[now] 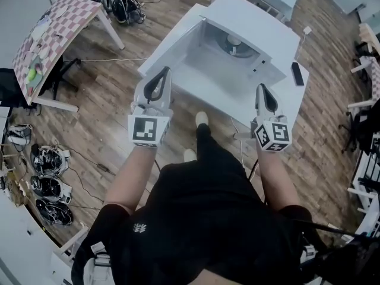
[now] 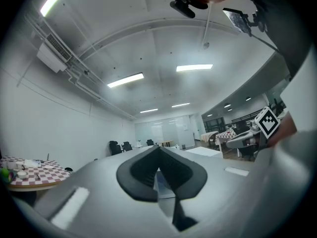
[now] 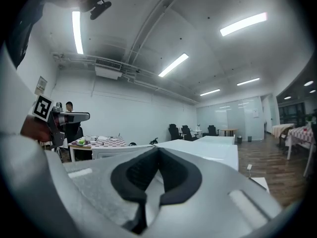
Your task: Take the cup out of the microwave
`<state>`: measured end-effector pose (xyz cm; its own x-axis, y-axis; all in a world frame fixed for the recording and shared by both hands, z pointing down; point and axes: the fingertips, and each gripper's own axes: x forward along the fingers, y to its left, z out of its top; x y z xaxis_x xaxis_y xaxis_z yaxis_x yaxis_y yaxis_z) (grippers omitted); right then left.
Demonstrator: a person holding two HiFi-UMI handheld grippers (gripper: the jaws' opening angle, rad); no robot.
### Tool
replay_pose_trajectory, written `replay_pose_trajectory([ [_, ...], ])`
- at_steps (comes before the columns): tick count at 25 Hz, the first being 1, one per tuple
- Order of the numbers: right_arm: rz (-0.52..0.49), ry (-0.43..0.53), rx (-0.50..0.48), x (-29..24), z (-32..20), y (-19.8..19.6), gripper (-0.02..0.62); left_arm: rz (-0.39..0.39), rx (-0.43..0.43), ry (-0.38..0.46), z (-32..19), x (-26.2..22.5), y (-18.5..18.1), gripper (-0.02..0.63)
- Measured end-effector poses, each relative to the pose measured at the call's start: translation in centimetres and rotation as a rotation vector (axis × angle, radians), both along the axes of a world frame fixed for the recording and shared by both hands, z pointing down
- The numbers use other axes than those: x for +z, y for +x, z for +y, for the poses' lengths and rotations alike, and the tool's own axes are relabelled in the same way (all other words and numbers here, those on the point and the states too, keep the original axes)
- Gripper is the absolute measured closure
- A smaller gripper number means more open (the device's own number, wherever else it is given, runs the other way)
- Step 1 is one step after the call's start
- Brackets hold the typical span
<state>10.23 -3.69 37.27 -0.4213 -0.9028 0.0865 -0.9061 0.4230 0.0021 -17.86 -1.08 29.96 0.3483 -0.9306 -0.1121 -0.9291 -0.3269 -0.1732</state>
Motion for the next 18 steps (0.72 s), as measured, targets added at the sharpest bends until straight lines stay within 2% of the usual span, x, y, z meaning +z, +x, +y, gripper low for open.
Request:
replay_pose_trajectory([
  [10, -0.002, -0.020, 0.039, 3.3, -7.6, -0.5, 0.595, 0.002, -0.018, -0.017, -6.1, 1.7, -0.3, 0.603],
  [18, 0.012, -0.050, 0.078, 7.5, -13.9, -1.1, 0.595, 0.003, 0.011, -0.083, -11.2, 5.6, 1.6, 0.603],
])
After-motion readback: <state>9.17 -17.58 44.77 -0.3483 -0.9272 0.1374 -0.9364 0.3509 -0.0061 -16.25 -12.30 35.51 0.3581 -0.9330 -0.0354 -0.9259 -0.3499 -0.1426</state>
